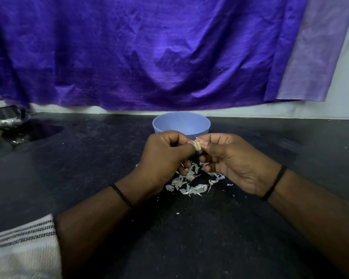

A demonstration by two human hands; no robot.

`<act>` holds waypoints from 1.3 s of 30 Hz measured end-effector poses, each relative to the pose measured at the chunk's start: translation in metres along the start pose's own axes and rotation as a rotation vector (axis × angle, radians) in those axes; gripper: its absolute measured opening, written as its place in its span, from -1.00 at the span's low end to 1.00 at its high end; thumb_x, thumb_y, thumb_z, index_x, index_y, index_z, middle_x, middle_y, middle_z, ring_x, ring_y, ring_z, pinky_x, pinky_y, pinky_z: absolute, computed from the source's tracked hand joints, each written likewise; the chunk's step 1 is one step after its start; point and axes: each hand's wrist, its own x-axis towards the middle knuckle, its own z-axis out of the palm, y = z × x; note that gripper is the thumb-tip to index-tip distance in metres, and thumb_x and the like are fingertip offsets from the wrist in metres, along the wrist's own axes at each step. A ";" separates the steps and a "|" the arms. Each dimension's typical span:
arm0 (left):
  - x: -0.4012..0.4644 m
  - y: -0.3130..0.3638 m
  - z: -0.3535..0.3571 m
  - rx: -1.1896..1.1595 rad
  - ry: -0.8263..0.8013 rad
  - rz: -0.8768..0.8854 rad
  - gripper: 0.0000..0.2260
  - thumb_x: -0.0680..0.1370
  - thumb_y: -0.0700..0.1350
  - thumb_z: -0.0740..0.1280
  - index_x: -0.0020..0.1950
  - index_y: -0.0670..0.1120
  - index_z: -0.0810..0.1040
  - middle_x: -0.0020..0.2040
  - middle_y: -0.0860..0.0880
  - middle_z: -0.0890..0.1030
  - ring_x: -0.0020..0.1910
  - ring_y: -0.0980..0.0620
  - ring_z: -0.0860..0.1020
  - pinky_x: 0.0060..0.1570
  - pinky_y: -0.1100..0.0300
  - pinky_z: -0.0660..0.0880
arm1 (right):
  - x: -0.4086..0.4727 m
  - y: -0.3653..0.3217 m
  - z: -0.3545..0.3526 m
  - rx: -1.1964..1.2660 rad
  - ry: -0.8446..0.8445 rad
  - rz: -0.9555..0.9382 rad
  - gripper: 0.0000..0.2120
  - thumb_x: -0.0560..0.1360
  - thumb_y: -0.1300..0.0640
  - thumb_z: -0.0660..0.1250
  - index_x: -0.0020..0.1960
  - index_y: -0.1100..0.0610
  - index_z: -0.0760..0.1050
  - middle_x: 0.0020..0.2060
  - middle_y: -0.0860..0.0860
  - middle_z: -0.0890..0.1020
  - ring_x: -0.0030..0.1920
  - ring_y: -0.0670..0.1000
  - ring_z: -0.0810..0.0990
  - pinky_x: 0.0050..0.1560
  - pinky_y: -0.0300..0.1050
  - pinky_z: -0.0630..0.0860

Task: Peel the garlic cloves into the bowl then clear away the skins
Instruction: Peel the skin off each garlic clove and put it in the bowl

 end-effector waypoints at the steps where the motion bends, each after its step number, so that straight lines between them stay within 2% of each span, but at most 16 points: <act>1: 0.000 0.000 0.000 0.000 0.002 -0.002 -0.94 0.49 -0.33 0.41 -0.17 -0.33 0.60 -0.38 -0.09 0.58 -0.44 -0.04 0.49 -0.53 0.20 0.46 | 0.000 0.000 0.000 0.005 -0.001 0.008 -0.83 0.60 0.25 0.28 -0.03 0.16 0.65 -0.27 0.00 0.62 -0.29 -0.10 0.53 -0.28 -0.18 0.44; 5: 0.001 -0.001 -0.001 -0.007 0.002 -0.007 -0.94 0.48 -0.32 0.42 -0.18 -0.30 0.61 -0.39 -0.08 0.58 -0.44 -0.04 0.50 -0.53 0.19 0.46 | 0.000 0.000 -0.001 0.033 -0.006 0.034 -0.85 0.59 0.23 0.29 0.00 0.15 0.64 -0.24 0.00 0.61 -0.27 -0.09 0.54 -0.26 -0.17 0.44; 9: 0.001 -0.001 -0.002 -0.021 -0.001 -0.010 -0.92 0.50 -0.32 0.41 -0.12 -0.36 0.60 -0.40 -0.03 0.60 -0.46 -0.01 0.50 -0.53 0.19 0.45 | 0.000 0.000 0.000 0.055 -0.007 0.017 -0.89 0.59 0.22 0.30 0.00 0.09 0.59 -0.25 0.00 0.60 -0.29 -0.09 0.54 -0.30 -0.19 0.44; 14: 0.002 -0.002 -0.003 -0.002 0.009 0.000 -0.90 0.50 -0.30 0.42 -0.11 -0.36 0.61 -0.36 -0.10 0.58 -0.45 -0.02 0.52 -0.53 0.19 0.46 | -0.001 0.000 0.000 -0.006 0.001 -0.052 -0.78 0.59 0.25 0.30 -0.08 0.00 0.65 -0.24 0.01 0.62 -0.30 -0.08 0.55 -0.30 -0.16 0.46; 18: 0.002 -0.001 -0.003 -0.001 0.025 -0.006 -0.84 0.47 -0.25 0.47 -0.11 -0.36 0.60 -0.33 -0.17 0.58 -0.45 -0.03 0.52 -0.52 0.19 0.46 | -0.001 -0.001 0.000 0.026 -0.020 -0.048 -0.79 0.61 0.25 0.27 -0.05 0.06 0.65 -0.20 0.05 0.63 -0.27 -0.06 0.58 -0.32 -0.18 0.49; 22: 0.002 -0.001 -0.003 0.005 0.030 -0.004 -0.84 0.48 -0.25 0.46 -0.10 -0.37 0.60 -0.31 -0.20 0.58 -0.45 -0.03 0.51 -0.53 0.20 0.46 | -0.001 -0.001 0.000 0.005 -0.007 -0.070 -0.92 0.54 0.16 0.37 -0.01 0.12 0.63 -0.20 0.06 0.65 -0.26 -0.04 0.59 -0.32 -0.17 0.49; 24: 0.002 -0.001 -0.002 0.015 0.029 -0.001 -0.85 0.49 -0.27 0.44 -0.10 -0.38 0.59 -0.31 -0.20 0.58 -0.45 -0.01 0.51 -0.53 0.20 0.46 | 0.000 0.000 0.000 -0.020 0.022 -0.085 -0.95 0.53 0.19 0.40 -0.02 0.15 0.62 -0.20 0.07 0.66 -0.26 -0.03 0.60 -0.33 -0.18 0.52; 30: 0.003 -0.002 -0.002 0.028 0.056 -0.008 -0.92 0.49 -0.31 0.42 -0.12 -0.35 0.60 -0.33 -0.18 0.58 -0.47 0.01 0.52 -0.53 0.20 0.46 | 0.000 0.000 0.000 0.026 0.069 -0.087 -0.92 0.53 0.33 0.37 0.01 0.28 0.60 -0.22 0.14 0.68 -0.24 0.00 0.66 -0.29 -0.21 0.61; 35: 0.004 -0.003 -0.005 0.033 0.082 -0.001 -0.95 0.48 -0.32 0.42 -0.15 -0.31 0.61 -0.31 -0.15 0.61 -0.46 0.01 0.52 -0.53 0.20 0.46 | 0.001 -0.002 -0.001 0.071 0.105 -0.115 -0.88 0.50 0.40 0.37 0.01 0.27 0.59 -0.17 0.17 0.72 -0.21 0.02 0.70 -0.21 -0.19 0.66; 39: 0.003 -0.004 -0.007 0.113 0.085 -0.004 -0.95 0.50 -0.29 0.42 -0.15 -0.27 0.62 -0.38 -0.10 0.59 -0.47 0.02 0.53 -0.51 0.17 0.48 | 0.000 -0.004 -0.003 0.088 0.110 -0.137 -0.85 0.49 0.40 0.38 0.04 0.27 0.57 -0.10 0.20 0.72 -0.17 0.04 0.72 -0.14 -0.17 0.67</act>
